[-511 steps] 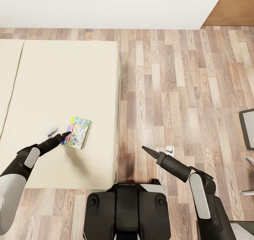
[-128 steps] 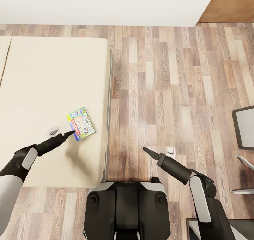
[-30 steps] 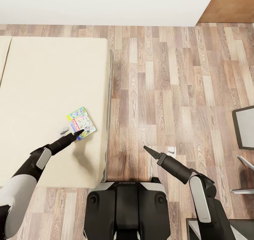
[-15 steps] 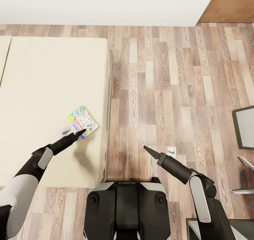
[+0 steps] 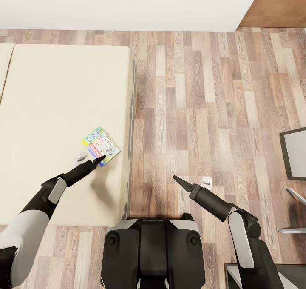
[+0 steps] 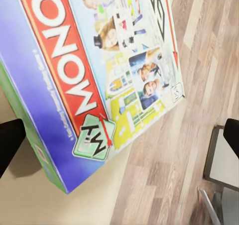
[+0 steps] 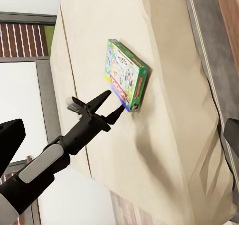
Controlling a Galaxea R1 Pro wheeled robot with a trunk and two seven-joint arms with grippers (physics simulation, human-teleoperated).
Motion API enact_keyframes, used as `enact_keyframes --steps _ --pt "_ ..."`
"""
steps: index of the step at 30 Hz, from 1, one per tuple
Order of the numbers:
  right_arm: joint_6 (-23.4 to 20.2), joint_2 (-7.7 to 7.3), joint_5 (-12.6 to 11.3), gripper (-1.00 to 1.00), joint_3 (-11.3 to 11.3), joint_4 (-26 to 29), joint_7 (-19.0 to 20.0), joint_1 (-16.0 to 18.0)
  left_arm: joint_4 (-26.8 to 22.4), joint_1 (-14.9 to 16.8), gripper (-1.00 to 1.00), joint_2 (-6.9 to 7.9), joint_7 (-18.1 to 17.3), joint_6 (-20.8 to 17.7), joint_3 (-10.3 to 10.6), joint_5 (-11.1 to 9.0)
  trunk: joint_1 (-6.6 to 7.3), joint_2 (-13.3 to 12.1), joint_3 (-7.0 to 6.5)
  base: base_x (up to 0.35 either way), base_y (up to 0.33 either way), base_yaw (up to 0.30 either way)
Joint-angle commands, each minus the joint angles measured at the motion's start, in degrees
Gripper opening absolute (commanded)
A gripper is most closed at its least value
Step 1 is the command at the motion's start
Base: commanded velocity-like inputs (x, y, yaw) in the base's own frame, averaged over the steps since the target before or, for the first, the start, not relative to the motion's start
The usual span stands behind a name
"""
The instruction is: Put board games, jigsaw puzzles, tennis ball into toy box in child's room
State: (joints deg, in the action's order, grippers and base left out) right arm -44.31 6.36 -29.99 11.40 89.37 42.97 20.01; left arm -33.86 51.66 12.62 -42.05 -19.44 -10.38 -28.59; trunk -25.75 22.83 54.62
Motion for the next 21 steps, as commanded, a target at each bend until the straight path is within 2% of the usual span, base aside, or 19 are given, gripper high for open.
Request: enact_keyframes --steps 1,21 --pt "-0.34 0.06 -0.07 1.0 0.12 0.01 0.17 0.03 0.02 0.02 1.0 -0.03 -0.13 -0.51 -0.08 -0.41 -0.03 0.09 0.05 0.0 0.0 0.0" --pt "-0.34 0.04 -0.15 1.0 0.23 0.01 0.36 0.03 0.02 0.02 1.0 -0.49 -0.23 -0.68 -0.16 -0.73 -0.03 0.09 0.05 0.0 0.0 0.0"
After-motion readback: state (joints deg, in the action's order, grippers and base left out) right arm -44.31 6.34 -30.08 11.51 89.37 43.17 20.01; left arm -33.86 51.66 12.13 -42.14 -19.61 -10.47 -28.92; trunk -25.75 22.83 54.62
